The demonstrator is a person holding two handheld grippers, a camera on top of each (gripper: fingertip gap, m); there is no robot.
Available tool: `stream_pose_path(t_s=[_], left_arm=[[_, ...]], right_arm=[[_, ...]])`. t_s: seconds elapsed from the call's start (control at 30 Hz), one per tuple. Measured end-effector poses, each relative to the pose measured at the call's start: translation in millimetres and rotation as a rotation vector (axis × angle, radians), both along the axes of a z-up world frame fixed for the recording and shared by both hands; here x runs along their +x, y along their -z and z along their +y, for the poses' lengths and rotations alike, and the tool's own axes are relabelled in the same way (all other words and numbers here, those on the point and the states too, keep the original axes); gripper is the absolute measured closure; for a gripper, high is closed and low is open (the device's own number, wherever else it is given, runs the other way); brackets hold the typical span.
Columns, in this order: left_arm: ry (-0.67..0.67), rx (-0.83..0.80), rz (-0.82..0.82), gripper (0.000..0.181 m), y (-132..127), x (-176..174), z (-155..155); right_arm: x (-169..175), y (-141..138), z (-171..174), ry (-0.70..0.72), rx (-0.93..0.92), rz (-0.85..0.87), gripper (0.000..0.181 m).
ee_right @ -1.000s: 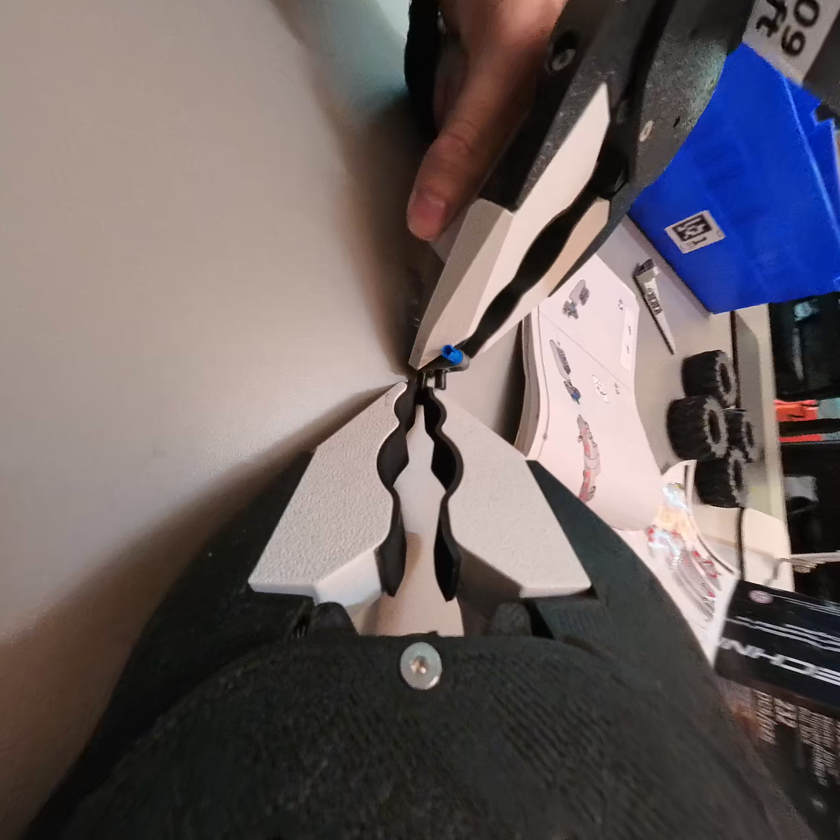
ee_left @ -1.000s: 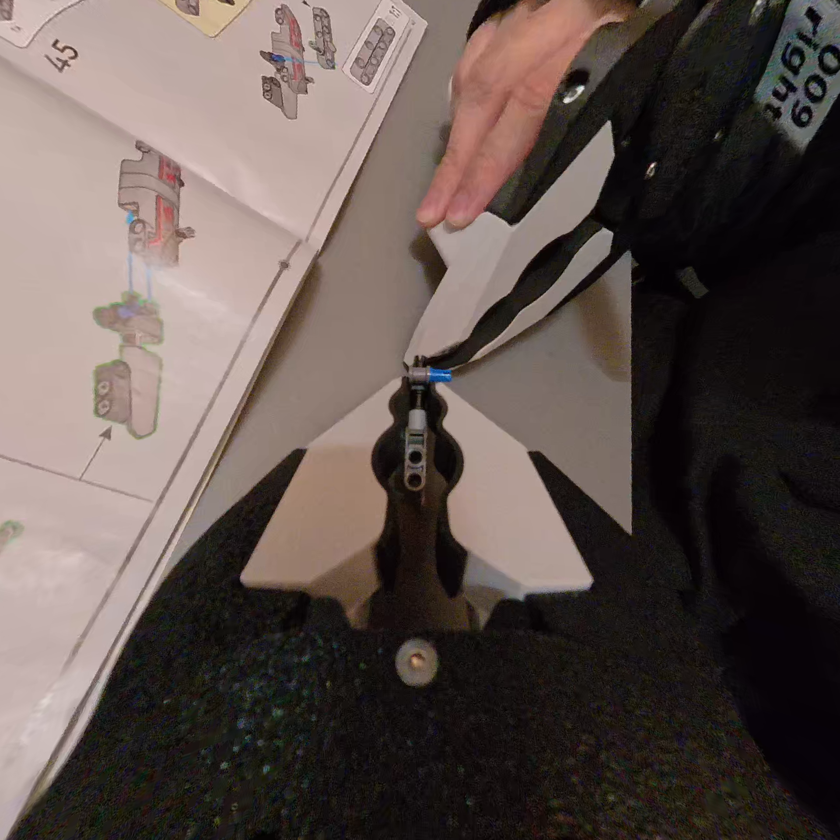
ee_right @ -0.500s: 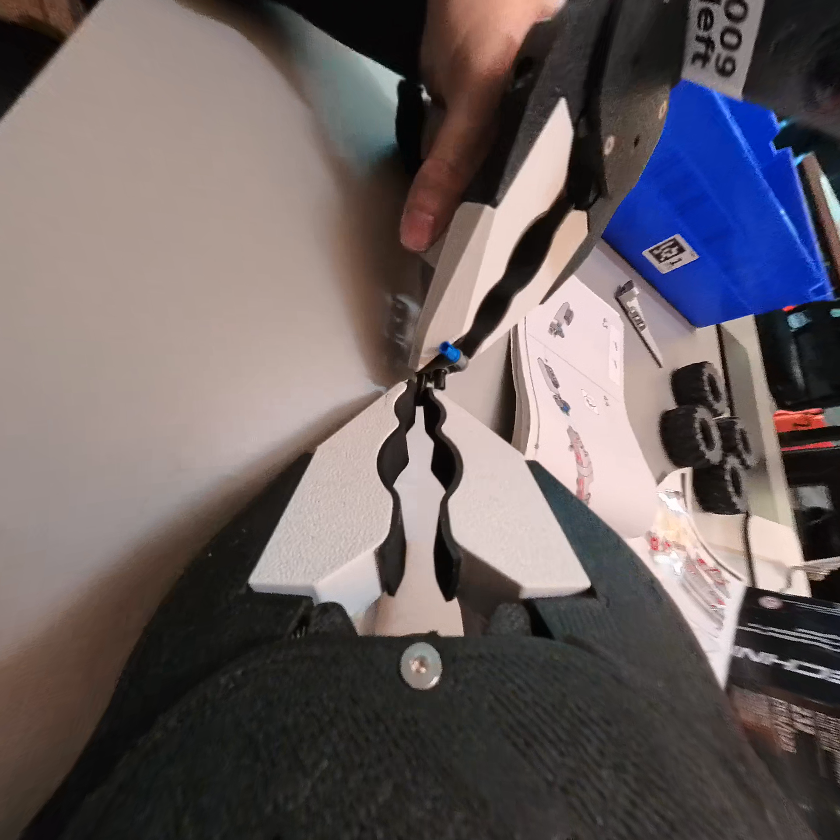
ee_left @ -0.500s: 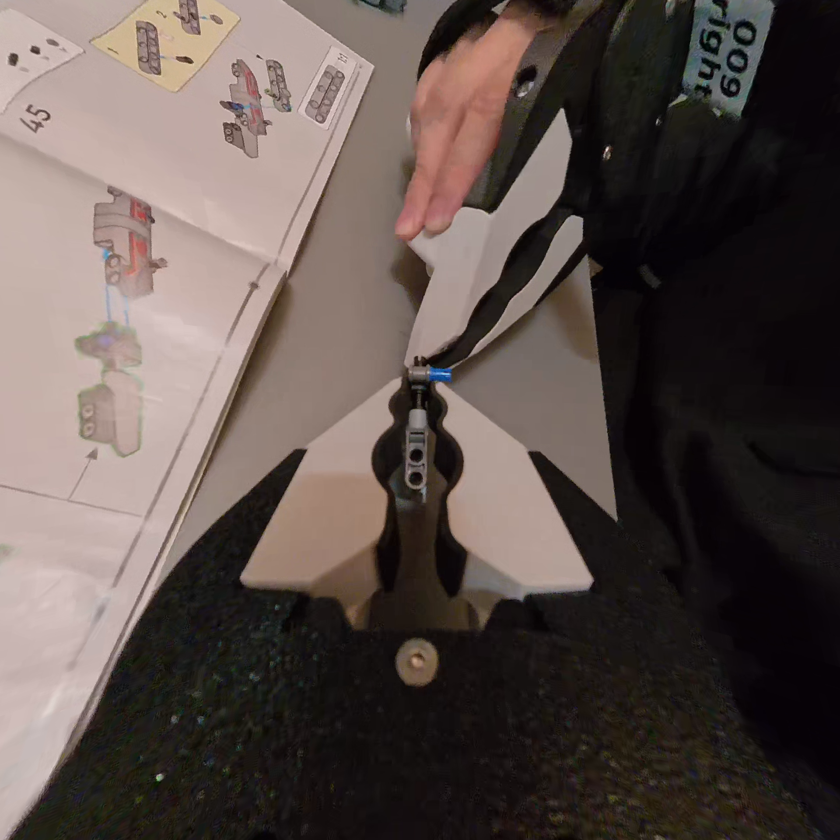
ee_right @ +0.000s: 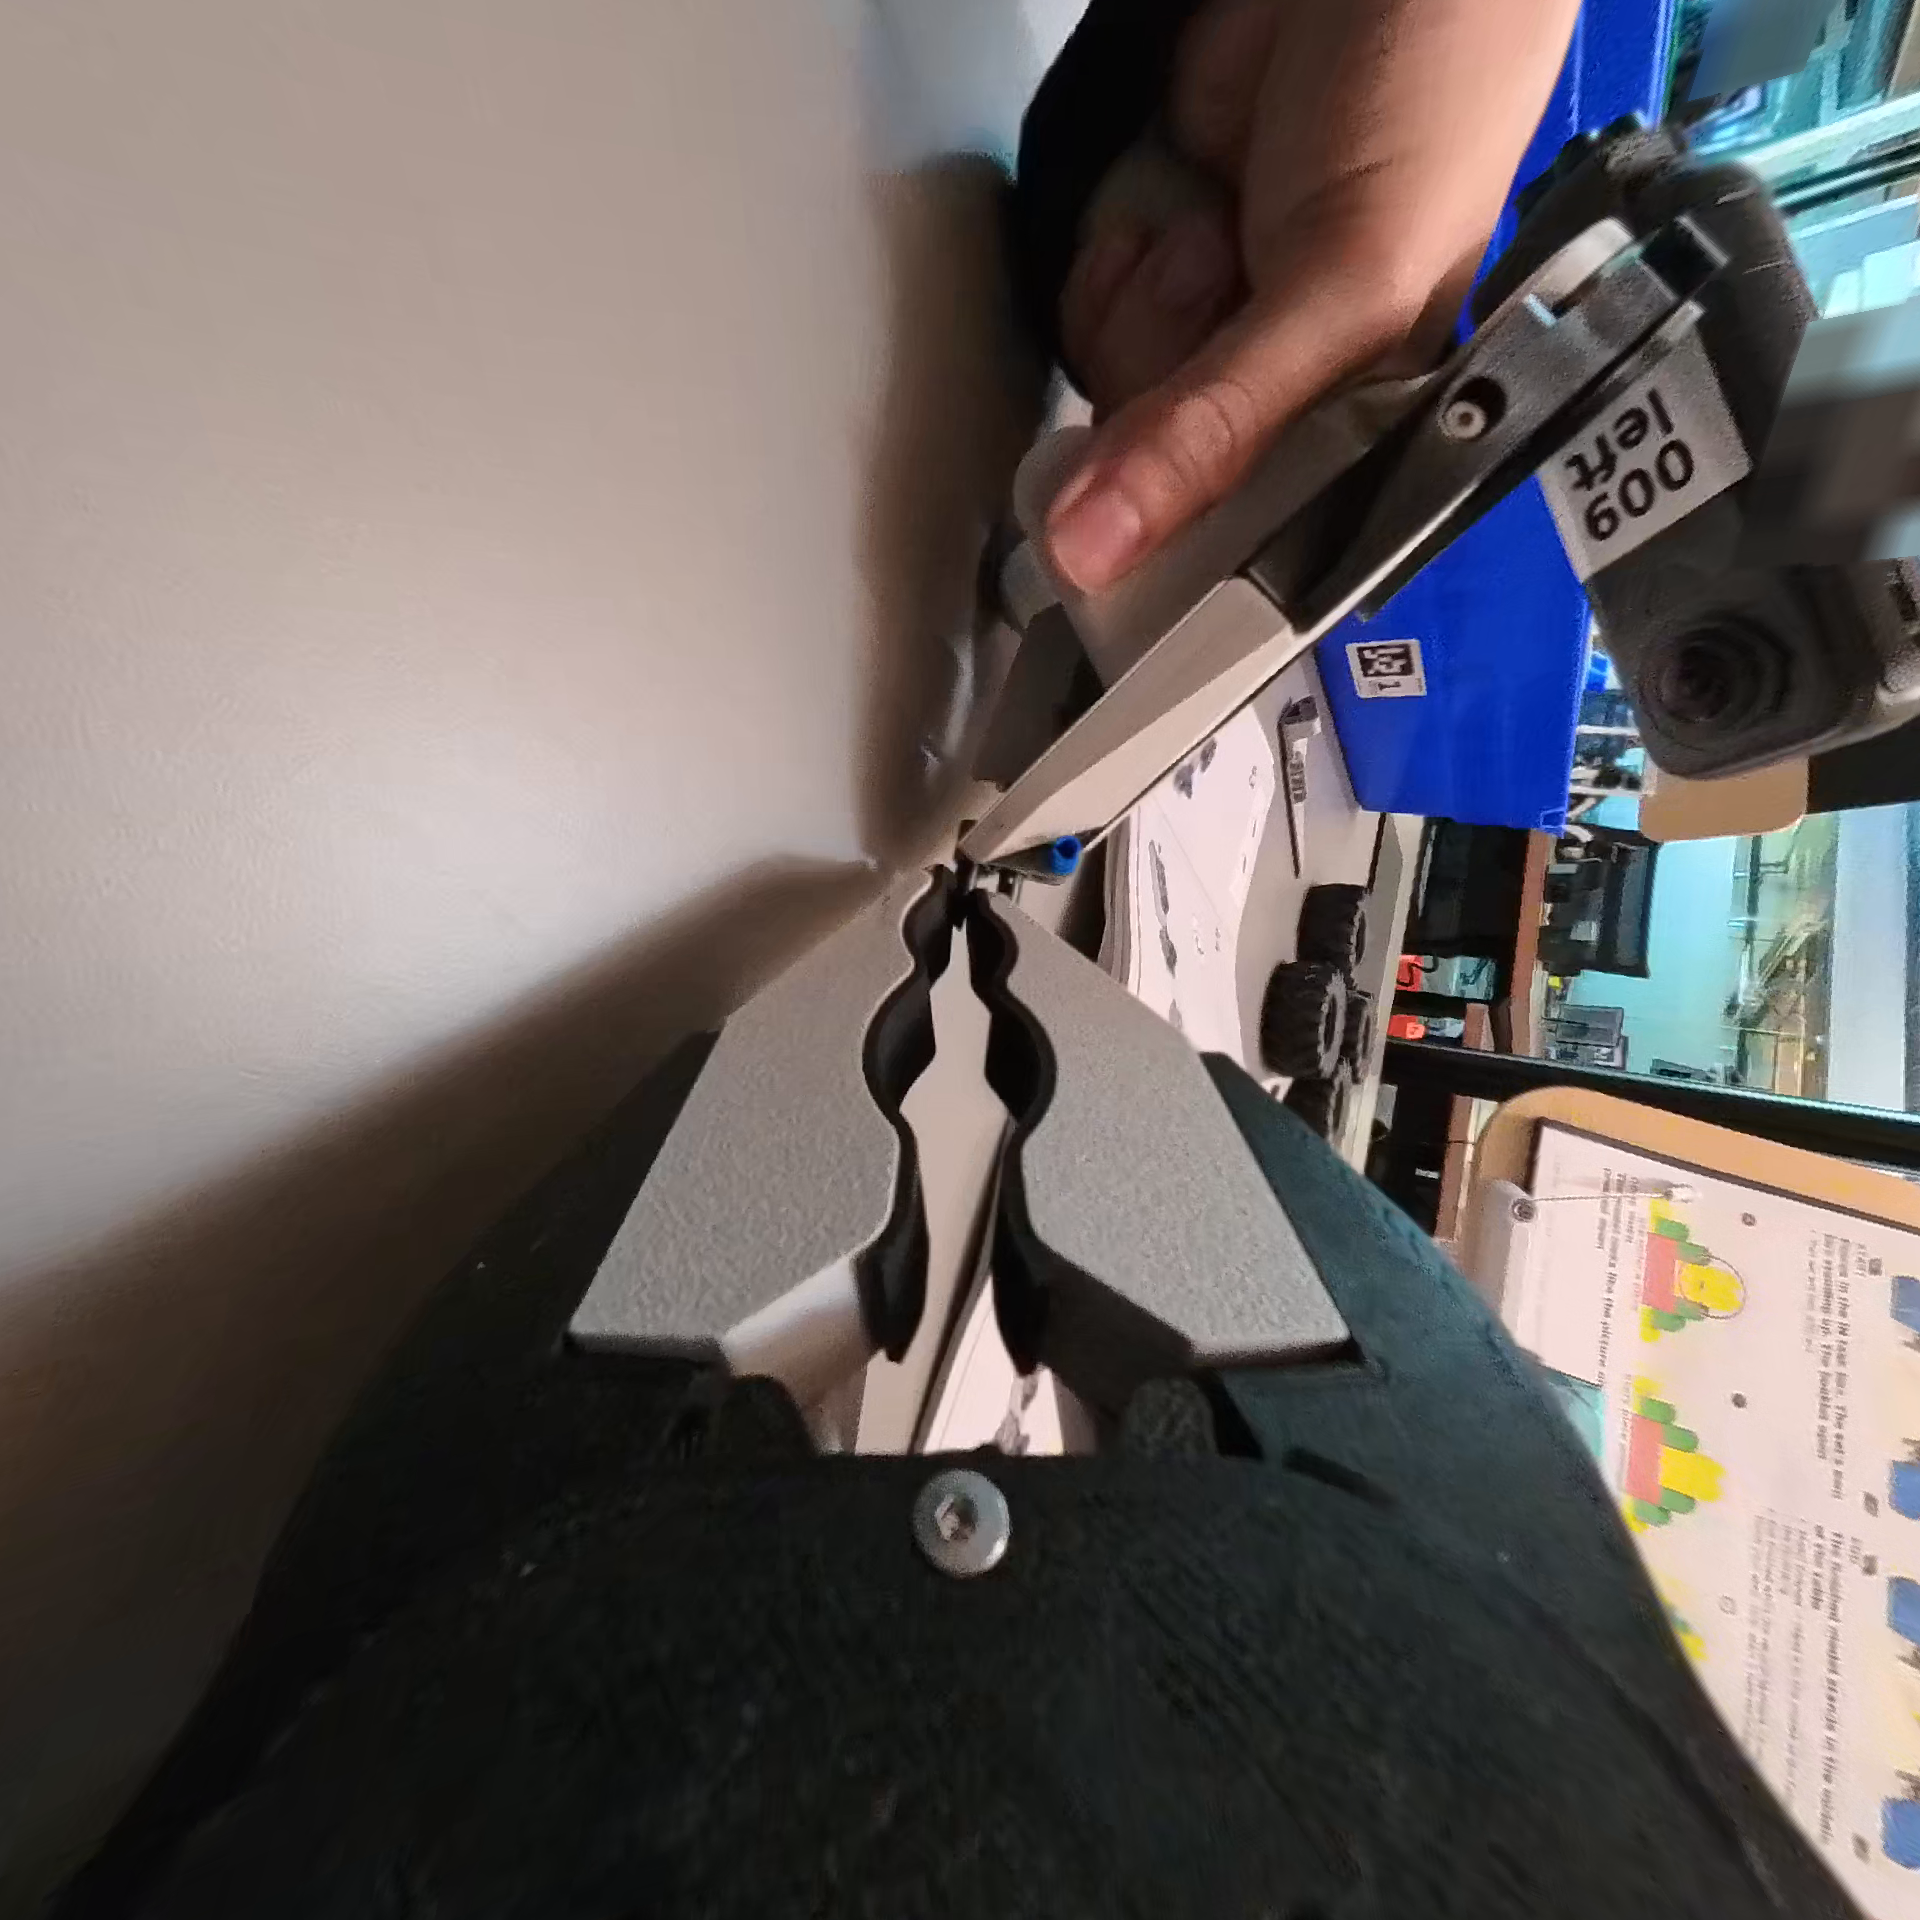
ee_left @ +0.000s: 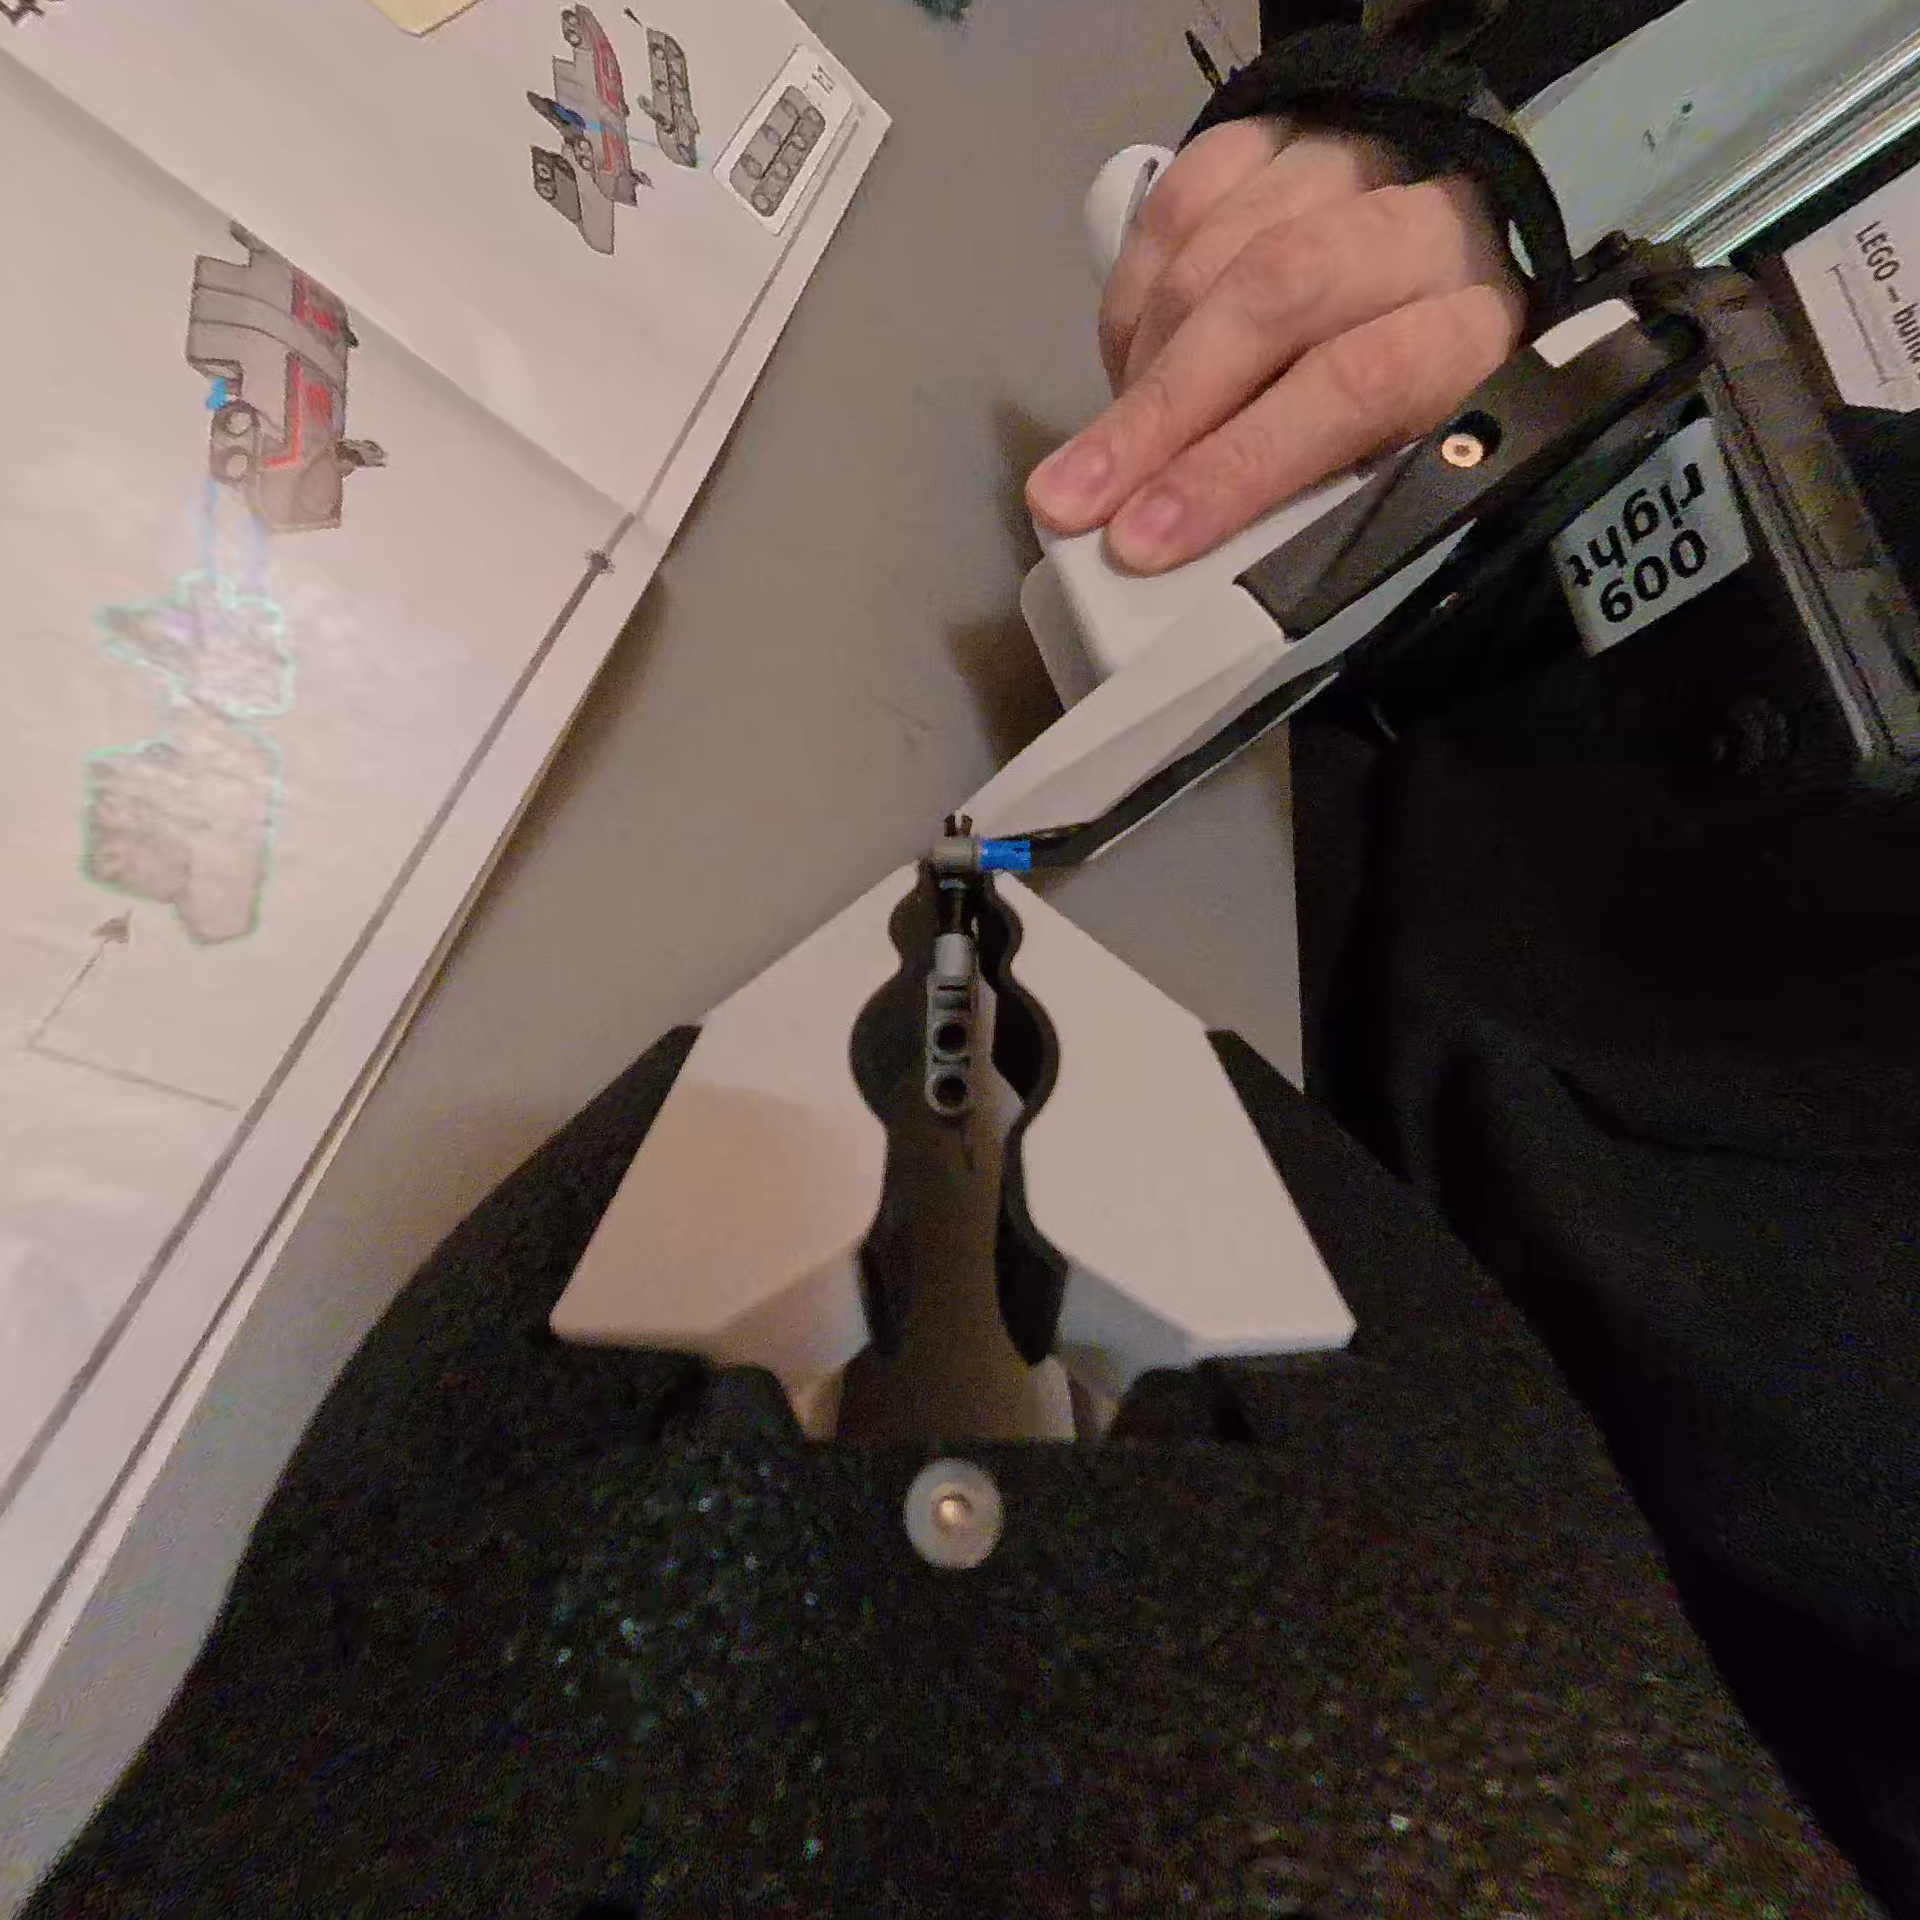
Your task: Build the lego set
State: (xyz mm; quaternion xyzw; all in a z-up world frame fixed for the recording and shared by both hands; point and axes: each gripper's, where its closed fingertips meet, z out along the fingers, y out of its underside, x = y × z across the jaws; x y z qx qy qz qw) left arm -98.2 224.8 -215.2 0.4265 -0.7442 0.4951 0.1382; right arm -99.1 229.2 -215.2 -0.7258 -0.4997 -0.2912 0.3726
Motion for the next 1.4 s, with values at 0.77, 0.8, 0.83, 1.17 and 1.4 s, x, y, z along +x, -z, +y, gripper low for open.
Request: stream_pose_path(t_s=[0.77,0.8,0.83,1.17,1.4], left_arm=[[-0.002,-0.228,-0.001,0.176,-25.0,-2.4,0.8],[-0.005,-0.23,-0.004,0.176,-25.6,-2.2,1.2],[-0.007,-0.233,-0.01,0.176,-26.5,-1.8,1.7],[-0.076,-0.225,-0.354,0.176,-59.1,15.9,9.5],[-0.128,-0.24,-0.564,0.176,-82.7,25.1,6.7]], right_arm=[[-3.0,-28.6,0.7,-0.076,0.17,0.33,0.177],[-1.8,-28.7,0.5,-0.074,0.171,0.336,0.175],[0.5,-29.2,0.3,-0.066,0.174,0.344,0.173],[14.5,-56.0,-1.1,0.037,0.109,1.027,0.169],[32.2,-96.9,-4.1,0.004,0.215,1.5,0.179]])
